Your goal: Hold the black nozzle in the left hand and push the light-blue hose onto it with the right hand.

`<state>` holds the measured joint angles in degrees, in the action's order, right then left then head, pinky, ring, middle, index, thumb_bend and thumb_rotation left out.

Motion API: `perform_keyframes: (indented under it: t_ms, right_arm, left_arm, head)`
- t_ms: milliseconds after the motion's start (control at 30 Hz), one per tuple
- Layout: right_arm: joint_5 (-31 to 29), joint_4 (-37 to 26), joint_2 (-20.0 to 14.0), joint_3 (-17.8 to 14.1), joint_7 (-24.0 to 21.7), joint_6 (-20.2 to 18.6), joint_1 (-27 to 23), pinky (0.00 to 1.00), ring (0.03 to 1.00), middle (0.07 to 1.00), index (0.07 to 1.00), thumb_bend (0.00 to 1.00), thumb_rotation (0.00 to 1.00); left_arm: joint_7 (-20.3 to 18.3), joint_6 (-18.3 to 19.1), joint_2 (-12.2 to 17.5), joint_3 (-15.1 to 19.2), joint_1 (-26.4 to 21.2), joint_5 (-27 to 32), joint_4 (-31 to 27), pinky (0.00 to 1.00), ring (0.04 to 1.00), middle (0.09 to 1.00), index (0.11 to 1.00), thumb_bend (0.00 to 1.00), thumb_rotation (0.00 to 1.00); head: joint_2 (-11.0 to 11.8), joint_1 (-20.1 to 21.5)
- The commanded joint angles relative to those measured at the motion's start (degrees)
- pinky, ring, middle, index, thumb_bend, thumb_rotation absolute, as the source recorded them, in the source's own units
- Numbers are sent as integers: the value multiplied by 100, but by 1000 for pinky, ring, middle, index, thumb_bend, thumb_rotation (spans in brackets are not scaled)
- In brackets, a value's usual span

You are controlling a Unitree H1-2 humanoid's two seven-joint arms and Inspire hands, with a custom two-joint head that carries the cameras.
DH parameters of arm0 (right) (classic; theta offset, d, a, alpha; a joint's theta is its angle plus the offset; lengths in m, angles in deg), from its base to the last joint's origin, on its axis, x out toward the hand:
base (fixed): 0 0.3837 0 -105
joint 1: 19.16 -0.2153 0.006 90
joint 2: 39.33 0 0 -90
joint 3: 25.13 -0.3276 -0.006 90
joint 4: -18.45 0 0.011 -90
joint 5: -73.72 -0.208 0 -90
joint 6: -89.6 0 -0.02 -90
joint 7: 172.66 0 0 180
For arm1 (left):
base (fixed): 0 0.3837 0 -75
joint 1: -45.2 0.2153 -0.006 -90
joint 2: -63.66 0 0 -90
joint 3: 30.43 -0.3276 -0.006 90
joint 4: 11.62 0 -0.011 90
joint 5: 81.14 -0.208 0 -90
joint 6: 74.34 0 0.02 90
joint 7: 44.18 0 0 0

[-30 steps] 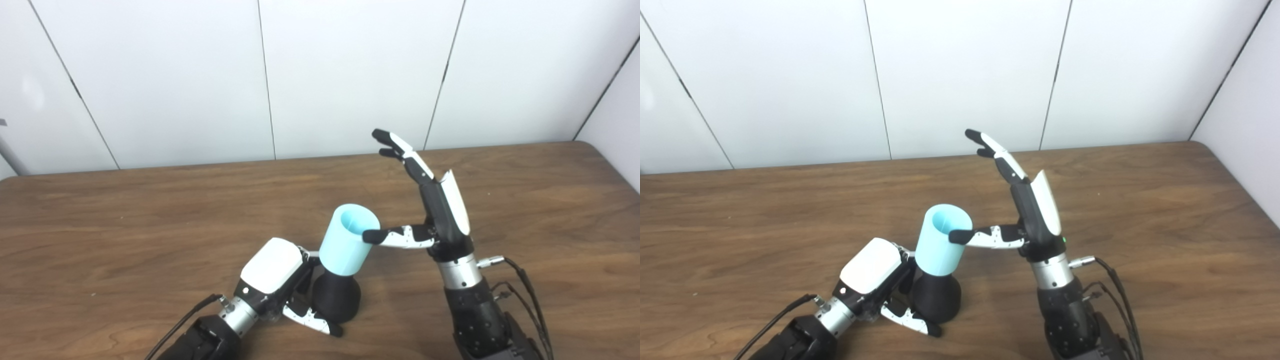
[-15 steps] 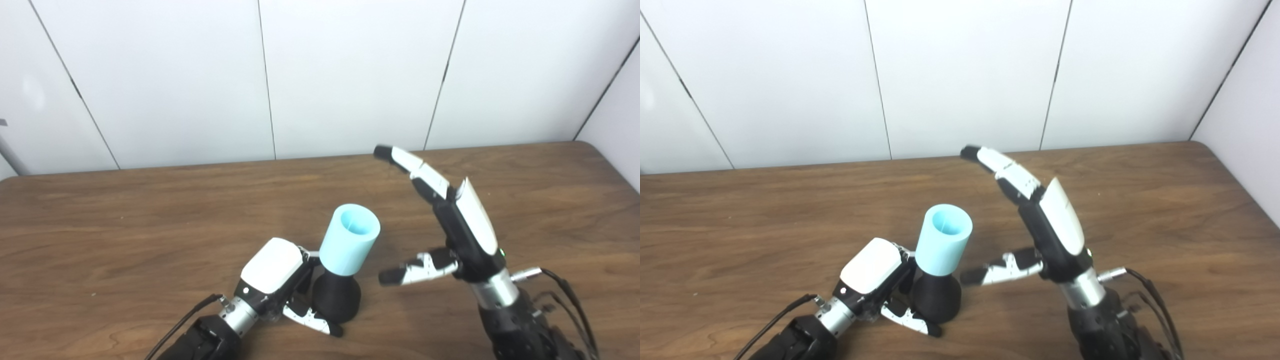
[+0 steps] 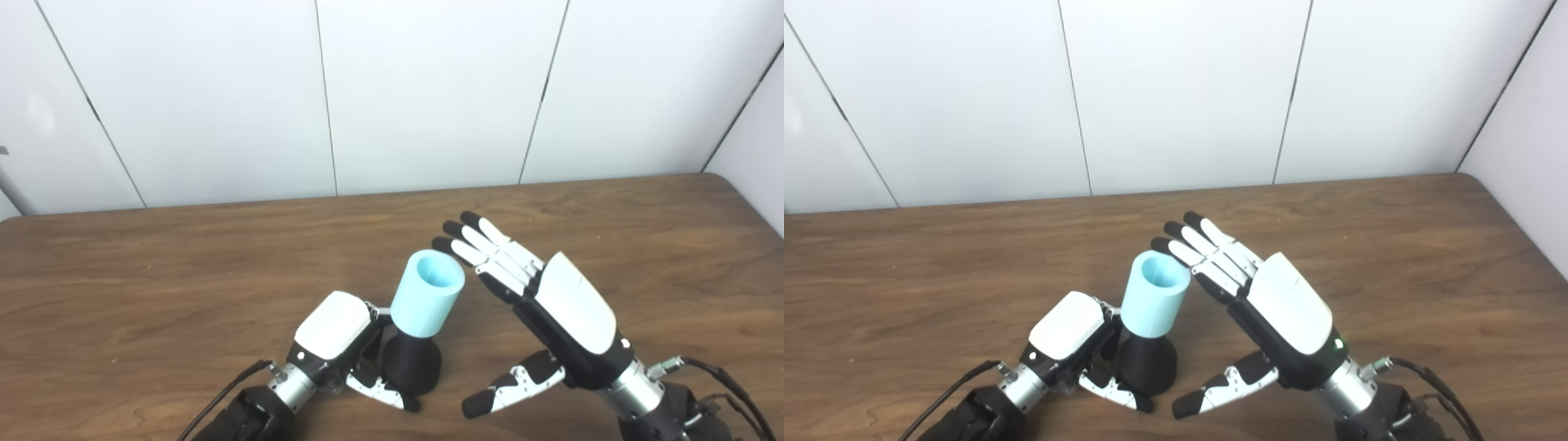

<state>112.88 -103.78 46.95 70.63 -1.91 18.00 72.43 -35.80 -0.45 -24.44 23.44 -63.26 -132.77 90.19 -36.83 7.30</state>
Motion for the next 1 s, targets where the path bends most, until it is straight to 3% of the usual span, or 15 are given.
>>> perform_keyframes:
  t_ms: [0,367,600,967]
  right_arm:
    - [79,-244,-7,-14,-102,-56,-80,950,1000,999,965,992,869]
    - [280,-264,138,36,-313,-129,-163,965,1000,1000,1000,964,892]
    - [534,-251,319,270,-469,-139,-181,954,1000,1000,994,978,886]
    - [689,-236,255,479,-571,22,-259,961,995,995,973,957,838]
  left_arm:
    - [-425,59,94,-373,583,-257,619,102,150,230,479,517,36]
    - [-402,39,93,-374,578,-242,656,101,151,233,479,518,37]
    - [-378,31,99,-384,580,-262,651,104,149,231,480,517,36]
    - [-437,72,110,-387,590,-252,584,109,157,242,482,517,38]
  head:
    - [0,8]
    - [7,17]
    - [10,3]
    - [-3,9]
